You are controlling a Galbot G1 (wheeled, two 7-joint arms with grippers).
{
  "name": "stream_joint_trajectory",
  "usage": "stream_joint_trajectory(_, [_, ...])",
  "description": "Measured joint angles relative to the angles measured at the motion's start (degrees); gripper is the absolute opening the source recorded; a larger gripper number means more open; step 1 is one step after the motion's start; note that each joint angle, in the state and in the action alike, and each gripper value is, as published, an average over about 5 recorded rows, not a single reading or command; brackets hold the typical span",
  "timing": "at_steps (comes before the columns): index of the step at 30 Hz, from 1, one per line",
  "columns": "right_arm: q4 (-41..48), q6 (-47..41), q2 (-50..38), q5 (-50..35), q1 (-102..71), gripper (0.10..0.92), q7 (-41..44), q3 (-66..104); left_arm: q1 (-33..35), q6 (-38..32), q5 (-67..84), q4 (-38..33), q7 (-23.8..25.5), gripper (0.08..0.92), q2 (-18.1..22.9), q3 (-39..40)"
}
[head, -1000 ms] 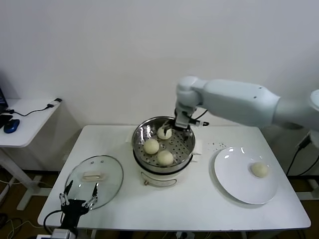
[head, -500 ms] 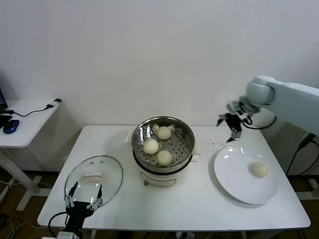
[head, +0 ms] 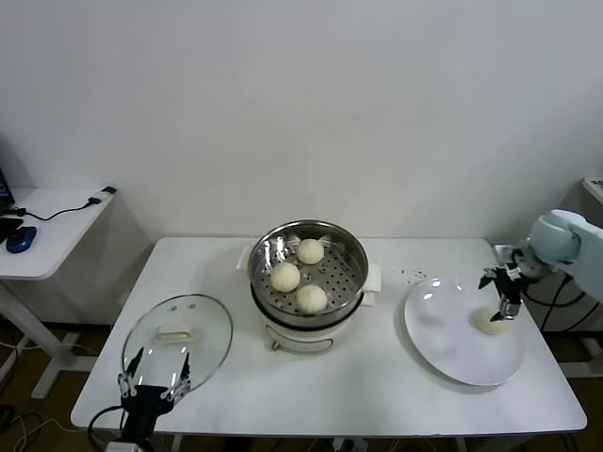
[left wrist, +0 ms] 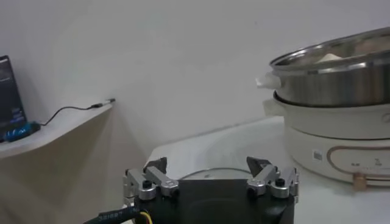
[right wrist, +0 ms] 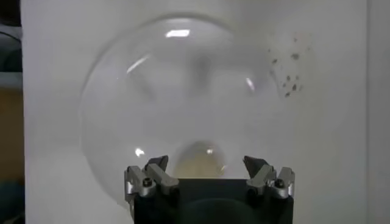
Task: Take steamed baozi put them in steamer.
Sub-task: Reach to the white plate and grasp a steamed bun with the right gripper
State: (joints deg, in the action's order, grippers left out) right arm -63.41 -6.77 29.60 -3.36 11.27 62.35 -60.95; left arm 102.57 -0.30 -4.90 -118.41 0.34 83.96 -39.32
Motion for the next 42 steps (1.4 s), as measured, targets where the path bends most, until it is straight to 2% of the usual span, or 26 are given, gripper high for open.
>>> stream_joint_trajectory(11, [8.16,2.68,3.64,6.72,-8.63,0.823,0.19,9.31,0.10,-0.01,0.00,0.56,-0.06,0.823,0.29,-0.44])
stream_joint_trajectory(27, [15.83,5.96,9.91,12.29,-12.14,0.816,1.25,14.36,-0.41,0.17,-0.13,1.47,-0.25,0.823,0.33,-0.34])
stream_joint_trajectory(42, [17.91,6.74,11.16,12.72,-11.81,0.593,3.17,14.94,-0.43,0.16,-0.12,1.56,-0.27,0.823,0.29,-0.26])
